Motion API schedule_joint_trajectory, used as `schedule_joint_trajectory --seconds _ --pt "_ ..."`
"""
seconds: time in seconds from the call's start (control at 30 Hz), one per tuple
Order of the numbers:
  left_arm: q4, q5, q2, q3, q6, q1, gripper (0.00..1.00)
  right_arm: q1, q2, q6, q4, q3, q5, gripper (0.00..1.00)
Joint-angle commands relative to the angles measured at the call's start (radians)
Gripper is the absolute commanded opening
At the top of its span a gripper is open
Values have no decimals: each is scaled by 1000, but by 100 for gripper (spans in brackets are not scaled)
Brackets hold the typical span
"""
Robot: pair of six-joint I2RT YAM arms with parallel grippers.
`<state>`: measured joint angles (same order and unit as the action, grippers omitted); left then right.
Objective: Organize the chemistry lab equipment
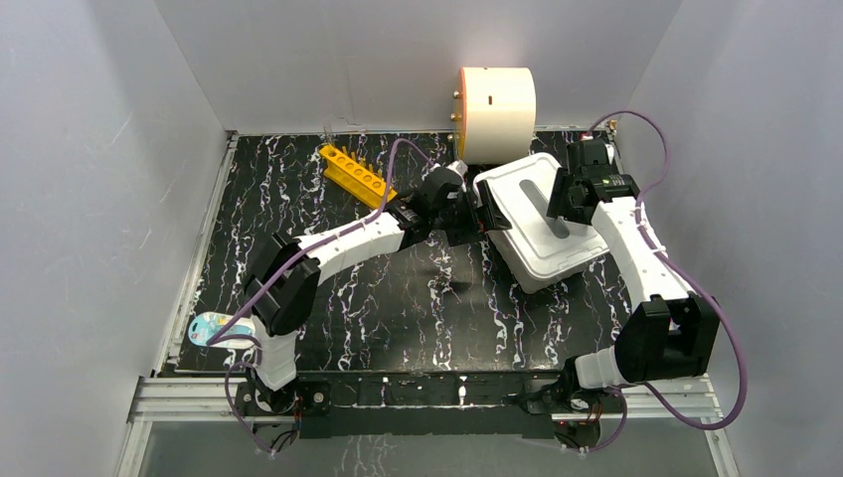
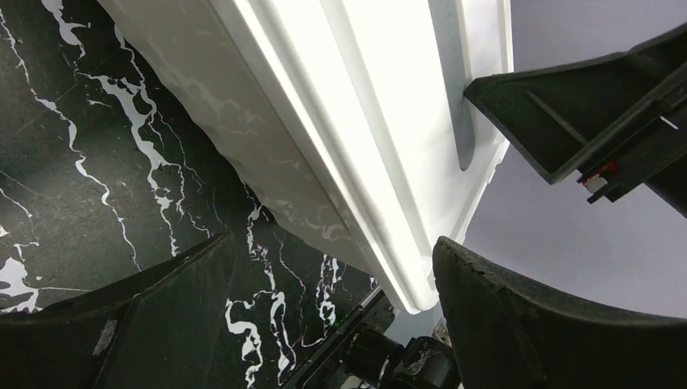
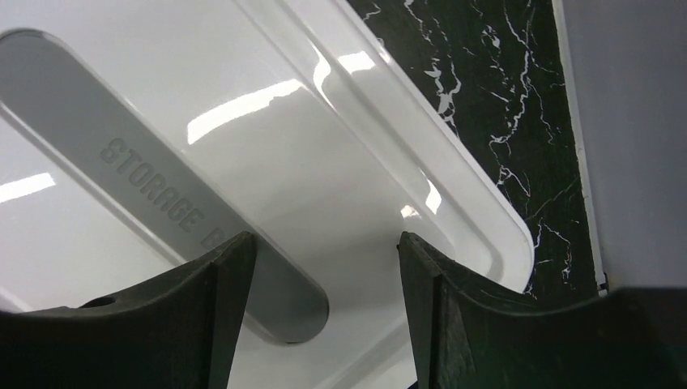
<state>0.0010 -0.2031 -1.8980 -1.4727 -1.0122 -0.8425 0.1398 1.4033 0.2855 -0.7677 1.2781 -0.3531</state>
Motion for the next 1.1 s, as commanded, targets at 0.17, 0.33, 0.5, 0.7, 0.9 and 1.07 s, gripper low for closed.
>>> schedule_joint_trajectory --seconds 0.17,0.33,0.5,0.7,0.9,1.07 --pt "8 -43 -17 -71 62 0 91 -55 0 27 -50 -39 -63 72" --pt "-30 -24 -40 -82 65 0 91 -55 18 21 -52 -54 8 71" --pt "-160 23 -99 -144 73 2 81 -55 19 22 -43 -92 24 71" --pt "-246 50 -140 -184 77 5 75 -56 51 28 -85 -76 36 70" --pt "-251 47 -91 -195 139 11 77 -55 16 14 -92 17 45 69" --pt "-304 34 -7 -208 226 54 85 -49 0 -14 -110 150 91 66"
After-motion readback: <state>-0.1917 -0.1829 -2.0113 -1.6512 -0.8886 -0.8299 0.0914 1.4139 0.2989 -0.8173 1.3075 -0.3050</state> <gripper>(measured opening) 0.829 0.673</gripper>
